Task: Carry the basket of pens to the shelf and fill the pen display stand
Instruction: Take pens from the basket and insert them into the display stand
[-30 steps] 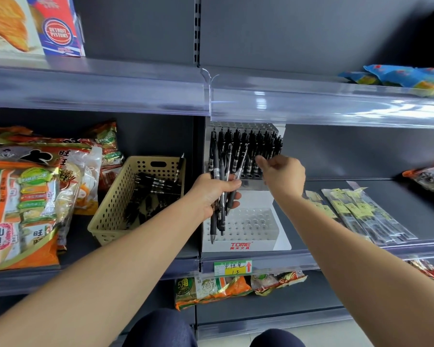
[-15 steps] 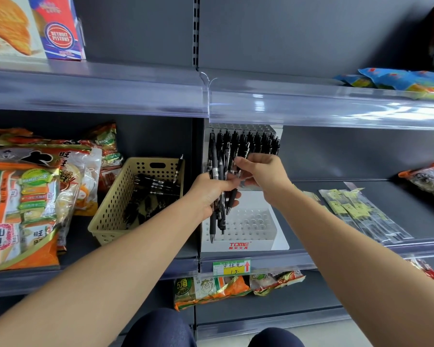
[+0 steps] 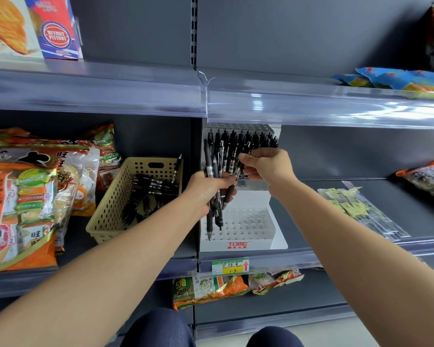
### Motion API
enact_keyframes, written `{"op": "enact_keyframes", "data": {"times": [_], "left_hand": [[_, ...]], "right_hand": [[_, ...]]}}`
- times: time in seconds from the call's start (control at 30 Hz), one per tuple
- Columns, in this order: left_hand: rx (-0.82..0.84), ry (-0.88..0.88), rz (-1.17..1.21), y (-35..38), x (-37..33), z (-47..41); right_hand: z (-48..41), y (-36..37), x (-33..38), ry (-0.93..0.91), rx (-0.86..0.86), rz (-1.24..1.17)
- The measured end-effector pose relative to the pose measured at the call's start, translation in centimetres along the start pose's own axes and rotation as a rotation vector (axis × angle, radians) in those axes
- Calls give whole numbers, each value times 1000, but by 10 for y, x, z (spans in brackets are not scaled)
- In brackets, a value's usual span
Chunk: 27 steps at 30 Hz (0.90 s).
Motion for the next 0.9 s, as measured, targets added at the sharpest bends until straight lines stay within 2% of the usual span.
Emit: {"op": "enact_keyframes", "data": {"times": [0.07,0.13,0.2,0.27,0.5,0.7,0.9], "left_hand": [[-3,6,7,2,-1,0],[-15,-17,5,1,-1,-1],[-31,-53,-3,0,-1,-2],[-50,-73,-19,-1,0,-3],[-44,-66,-11,-2,1,-4],[-44,-56,1,-4,0,-1],[-50,-67,5,-6,1,-3]], "right_hand": [[-1,-6,4,-2,-39,-62],[-5,-12,8,-73,-155,-115],[-9,-17,9,-202,-307,-71],[-10,-17,10,-280,-386,0],[-11,-13,9,-406,-426,235],[-12,-10,2,-363,-402,336],[-9,-8,-7,-283,-398,617]]}}
Point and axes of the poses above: each hand's wrist, its own z-axis away from the middle knuckle, its own y-axis out of the palm, x = y × z, the point moved 1 cm from there along -z, towards the middle knuckle, and after that the axes turned 4 degrees about -z, right-handed, at the moved point
